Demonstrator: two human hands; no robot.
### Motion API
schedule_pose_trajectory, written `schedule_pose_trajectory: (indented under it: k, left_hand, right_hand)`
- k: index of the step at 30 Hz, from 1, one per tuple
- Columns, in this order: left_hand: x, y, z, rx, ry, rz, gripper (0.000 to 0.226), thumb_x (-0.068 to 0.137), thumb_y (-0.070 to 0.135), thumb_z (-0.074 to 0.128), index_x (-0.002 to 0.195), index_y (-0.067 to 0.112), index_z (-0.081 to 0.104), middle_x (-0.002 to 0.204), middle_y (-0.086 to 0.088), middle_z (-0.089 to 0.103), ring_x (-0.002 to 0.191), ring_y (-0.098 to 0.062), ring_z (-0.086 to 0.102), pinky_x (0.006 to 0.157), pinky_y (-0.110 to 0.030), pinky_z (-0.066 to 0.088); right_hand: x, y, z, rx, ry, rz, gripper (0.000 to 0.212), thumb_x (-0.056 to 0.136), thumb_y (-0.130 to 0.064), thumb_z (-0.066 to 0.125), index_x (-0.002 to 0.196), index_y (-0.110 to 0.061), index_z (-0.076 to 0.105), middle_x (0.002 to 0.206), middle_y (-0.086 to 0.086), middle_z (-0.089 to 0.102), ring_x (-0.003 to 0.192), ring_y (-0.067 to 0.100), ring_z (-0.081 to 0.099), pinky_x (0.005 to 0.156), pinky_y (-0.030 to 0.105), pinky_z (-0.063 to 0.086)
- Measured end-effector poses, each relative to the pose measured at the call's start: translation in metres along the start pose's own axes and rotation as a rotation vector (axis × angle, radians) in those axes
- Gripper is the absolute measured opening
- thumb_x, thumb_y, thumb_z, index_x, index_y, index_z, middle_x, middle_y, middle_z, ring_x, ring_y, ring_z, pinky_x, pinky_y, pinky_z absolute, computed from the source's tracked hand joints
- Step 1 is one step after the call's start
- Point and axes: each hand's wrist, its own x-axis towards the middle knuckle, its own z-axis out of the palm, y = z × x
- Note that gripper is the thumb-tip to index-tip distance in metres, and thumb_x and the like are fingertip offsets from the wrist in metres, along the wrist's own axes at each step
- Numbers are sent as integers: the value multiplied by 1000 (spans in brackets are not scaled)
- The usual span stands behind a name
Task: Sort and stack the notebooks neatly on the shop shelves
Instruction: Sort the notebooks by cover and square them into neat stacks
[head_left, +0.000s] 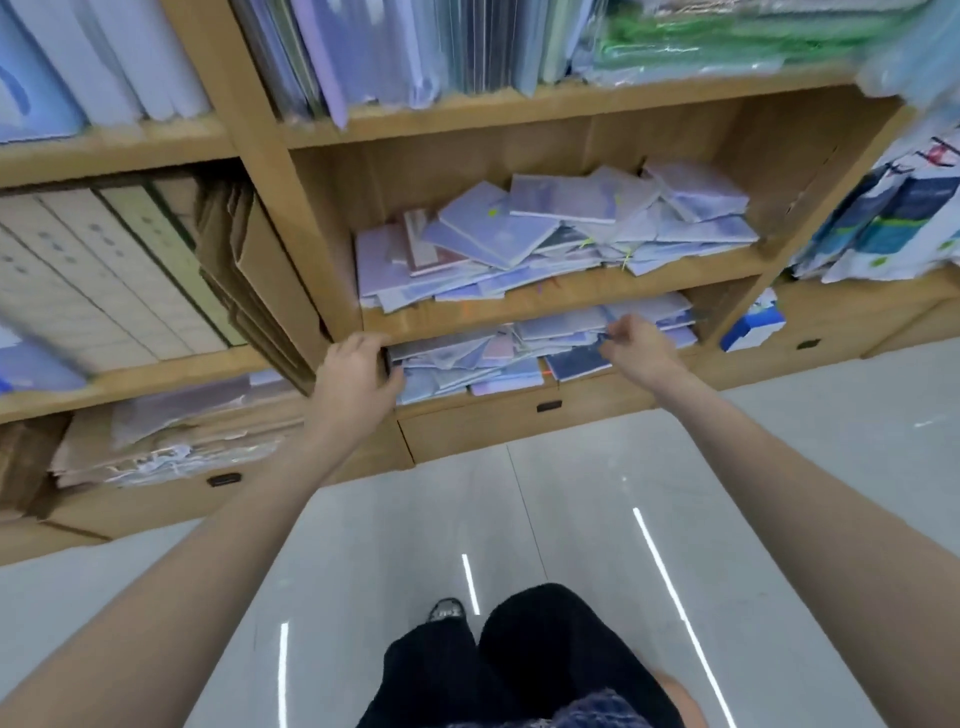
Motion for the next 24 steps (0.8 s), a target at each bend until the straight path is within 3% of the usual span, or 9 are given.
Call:
schedule_pose_trajectory:
  k: [3, 7, 12, 14, 17, 20, 24]
  left_hand:
    - [46, 18, 21, -2, -4, 12, 41, 87, 15, 59, 124, 0, 53, 126, -19, 53, 112, -38, 47, 95, -42, 37]
    - [98, 39, 64, -34, 27, 12, 44, 88, 19, 57, 129, 5, 50, 133, -13, 49, 122, -34, 42, 102, -41, 32]
    - [156, 57, 143, -81, 109, -88, 45, 86, 17, 61, 127, 1, 51, 131, -17, 49, 121, -37, 43, 102, -43, 30]
    - [176, 60, 174, -92, 146, -146, 46, 87, 26, 56, 126, 2, 50, 132, -16, 48, 120, -36, 44, 99, -40, 29]
    - [205, 48, 221, -97, 255, -127, 49, 86, 31, 52, 126, 2, 50, 133, -15, 47, 122, -35, 42, 100, -42, 30]
    - [227, 31, 254, -105, 397, -127, 54, 80, 36, 43, 124, 7, 51, 132, -12, 47, 123, -33, 41, 101, -42, 28]
    - [241, 8, 291, -82, 609, -96, 57, 78, 43, 33, 121, 12, 54, 123, -8, 51, 115, -31, 45, 96, -42, 31]
  right_hand:
    - [42, -2, 1, -13, 28, -68, 35, 91, -21, 56, 122, -5, 50, 125, 15, 51, 116, 30, 48, 86, 32, 38]
    - [109, 2, 7, 30, 45, -236, 39, 88, -18, 61, 120, -1, 47, 123, 18, 45, 116, 31, 45, 92, 30, 34]
    - [200, 30, 35, 52, 11, -414, 47, 84, -10, 65, 125, 0, 44, 122, 18, 45, 114, 30, 45, 85, 18, 28]
    - [230, 44, 48, 9, 14, -495, 50, 83, -10, 65, 127, -1, 42, 123, 17, 44, 115, 30, 43, 86, 18, 25]
    - [273, 58, 76, -98, 192, -749, 51, 79, -14, 61, 125, 0, 46, 119, 21, 49, 110, 36, 45, 90, 26, 26]
    - [308, 61, 105, -230, 419, -985, 48, 78, -20, 59, 123, -9, 46, 123, 18, 50, 111, 29, 39, 90, 38, 34]
    - [337, 62, 140, -206, 534, -1095, 51, 76, -21, 61, 125, -11, 51, 132, 16, 45, 116, 27, 32, 91, 45, 36]
